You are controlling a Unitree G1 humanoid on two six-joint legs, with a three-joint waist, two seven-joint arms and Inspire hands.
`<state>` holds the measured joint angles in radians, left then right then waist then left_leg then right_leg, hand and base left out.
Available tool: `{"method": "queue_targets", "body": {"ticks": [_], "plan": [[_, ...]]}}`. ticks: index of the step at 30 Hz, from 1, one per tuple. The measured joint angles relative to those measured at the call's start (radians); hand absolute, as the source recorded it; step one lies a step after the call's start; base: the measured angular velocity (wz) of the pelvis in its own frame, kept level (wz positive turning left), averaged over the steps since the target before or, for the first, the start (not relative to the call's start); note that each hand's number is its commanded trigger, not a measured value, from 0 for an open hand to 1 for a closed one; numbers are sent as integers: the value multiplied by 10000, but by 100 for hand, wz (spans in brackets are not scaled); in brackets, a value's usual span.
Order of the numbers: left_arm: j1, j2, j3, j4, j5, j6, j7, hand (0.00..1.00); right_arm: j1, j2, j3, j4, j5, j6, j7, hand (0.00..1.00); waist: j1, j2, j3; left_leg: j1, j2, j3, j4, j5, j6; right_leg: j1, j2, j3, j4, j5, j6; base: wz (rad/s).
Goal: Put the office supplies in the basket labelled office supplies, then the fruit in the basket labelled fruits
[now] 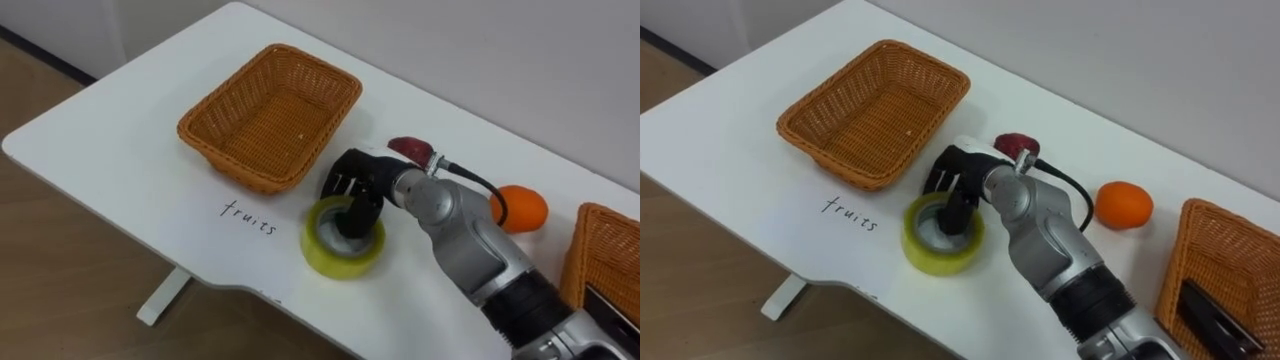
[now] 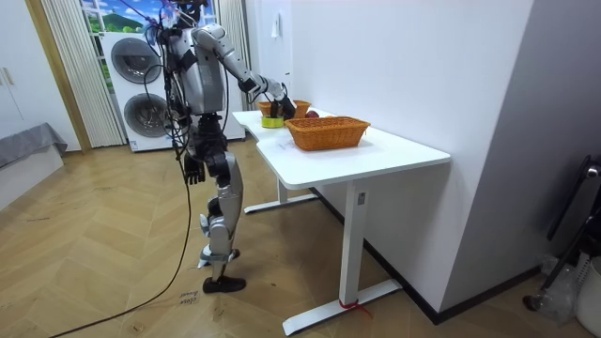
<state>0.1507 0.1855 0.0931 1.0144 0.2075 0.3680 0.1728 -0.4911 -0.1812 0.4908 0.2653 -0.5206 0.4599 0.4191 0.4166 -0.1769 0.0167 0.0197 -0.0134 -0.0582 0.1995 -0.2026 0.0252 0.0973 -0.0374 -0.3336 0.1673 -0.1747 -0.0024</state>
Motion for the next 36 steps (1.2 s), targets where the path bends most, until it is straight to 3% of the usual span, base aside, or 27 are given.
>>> {"method": "queue_targets", "body": {"ticks": [9, 17, 22, 25, 30, 36], "plan": [[74, -113, 37, 60, 1, -61, 122, 0, 39, 27, -33, -112, 9, -9, 8, 100, -171, 78, 42, 2, -13, 2, 14, -1, 2, 21, -6, 71, -1, 0, 0, 0], [382, -180, 262, 117, -186, -137, 131, 0, 292, -147, -165, -503, 83, -43, 1, 100, -554, 270, -42, 111, -7, 20, 45, 4, 6, 24, 0, 169, -4, 0, 0, -1], [338, -170, 797, 700, -437, -476, 171, 0, 655, -283, -1202, -1061, 236, -251, -23, 100, -951, 306, -51, 118, 10, 215, 36, 3, 6, 25, 1, 314, -8, 0, 0, -8], [373, -164, 802, 814, -821, -583, 177, 0, 655, -536, -1539, -1344, 827, -306, -208, 100, -1177, 319, -47, 249, 15, 303, -24, 3, 8, 99, 2, 339, 2, 0, 0, -10], [373, -163, 816, 809, -872, -895, 177, 0, 819, -570, -2127, -1757, 882, -422, -423, 100, -1477, 317, -85, 271, 9, 345, -21, 1, 9, 142, -6, 363, 13, 0, 0, -2], [380, -163, 1004, 784, -870, -900, 306, 0, 833, -860, -2761, -2271, 1362, -553, -794, 100, -1704, 340, -145, 268, -3, 411, -18, 23, 38, 132, -45, 406, 33, 0, 0, -1]]}}
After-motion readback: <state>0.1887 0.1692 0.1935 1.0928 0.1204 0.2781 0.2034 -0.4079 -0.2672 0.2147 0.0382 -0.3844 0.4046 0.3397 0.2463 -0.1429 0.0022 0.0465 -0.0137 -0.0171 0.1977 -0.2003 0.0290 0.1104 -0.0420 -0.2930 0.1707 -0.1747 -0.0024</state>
